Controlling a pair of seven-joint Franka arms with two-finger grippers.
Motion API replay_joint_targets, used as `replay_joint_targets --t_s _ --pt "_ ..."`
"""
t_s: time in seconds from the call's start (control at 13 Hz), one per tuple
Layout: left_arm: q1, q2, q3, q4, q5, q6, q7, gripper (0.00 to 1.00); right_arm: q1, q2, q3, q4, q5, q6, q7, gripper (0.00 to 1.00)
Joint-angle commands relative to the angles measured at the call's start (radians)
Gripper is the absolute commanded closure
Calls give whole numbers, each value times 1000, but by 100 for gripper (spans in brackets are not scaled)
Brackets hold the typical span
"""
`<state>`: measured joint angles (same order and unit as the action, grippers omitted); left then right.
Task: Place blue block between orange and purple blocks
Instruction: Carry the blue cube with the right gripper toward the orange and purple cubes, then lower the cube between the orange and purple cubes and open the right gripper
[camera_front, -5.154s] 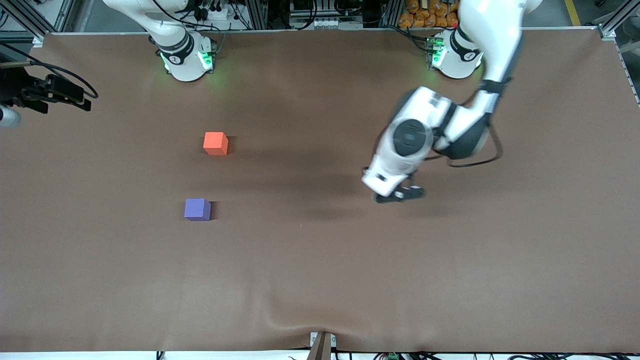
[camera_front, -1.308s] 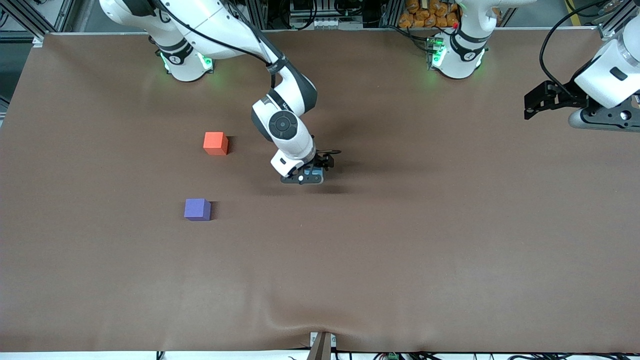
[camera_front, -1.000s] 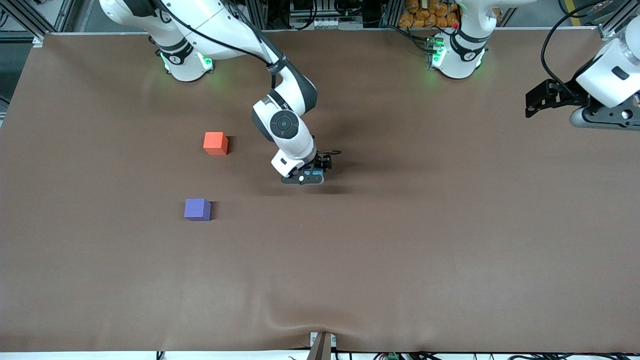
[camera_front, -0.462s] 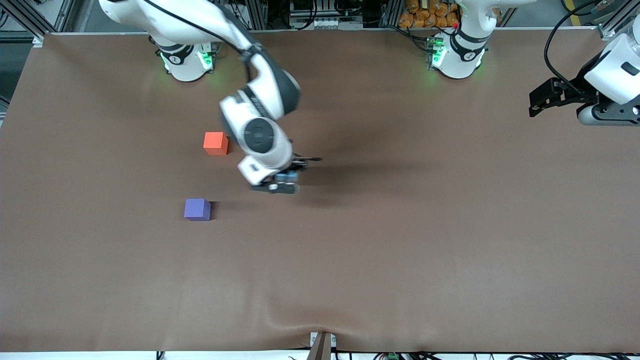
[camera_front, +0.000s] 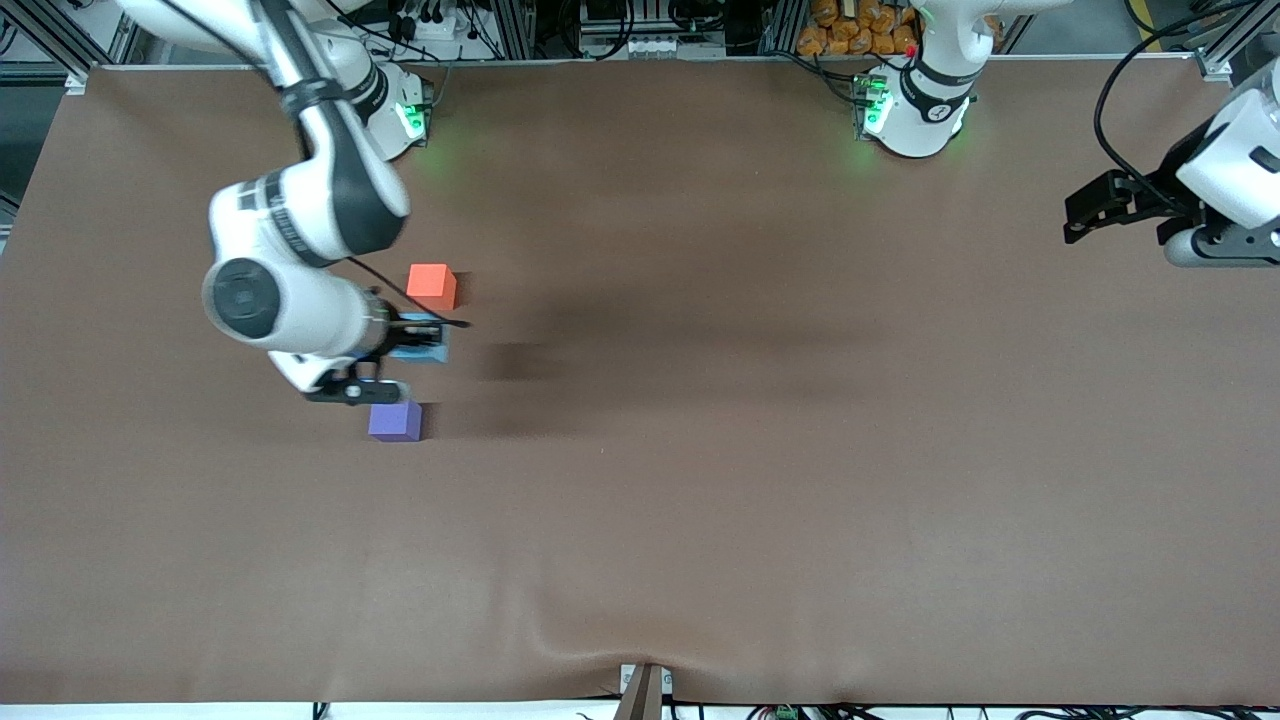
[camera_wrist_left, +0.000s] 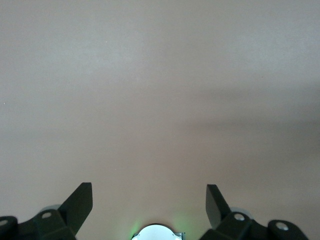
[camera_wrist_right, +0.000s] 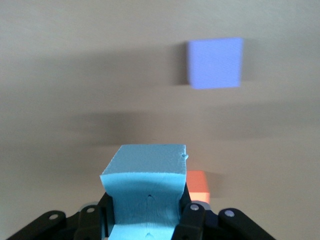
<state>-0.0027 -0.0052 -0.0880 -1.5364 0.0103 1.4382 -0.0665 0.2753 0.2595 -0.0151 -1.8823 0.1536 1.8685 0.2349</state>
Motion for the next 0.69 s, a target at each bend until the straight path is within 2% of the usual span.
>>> replay_joint_targets --t_s 0.0,0.31,0.62 --pt "18 -1 -7 9 0 1 -12 0 -31 -54 24 -130 -5 84 -17 100" --pt "17 -9 -12 7 0 7 -10 0 -48 -39 24 -239 -3 276 -31 100" --pt "17 -15 -16 4 0 7 -9 0 -50 -29 24 -323 -3 412 -63 100"
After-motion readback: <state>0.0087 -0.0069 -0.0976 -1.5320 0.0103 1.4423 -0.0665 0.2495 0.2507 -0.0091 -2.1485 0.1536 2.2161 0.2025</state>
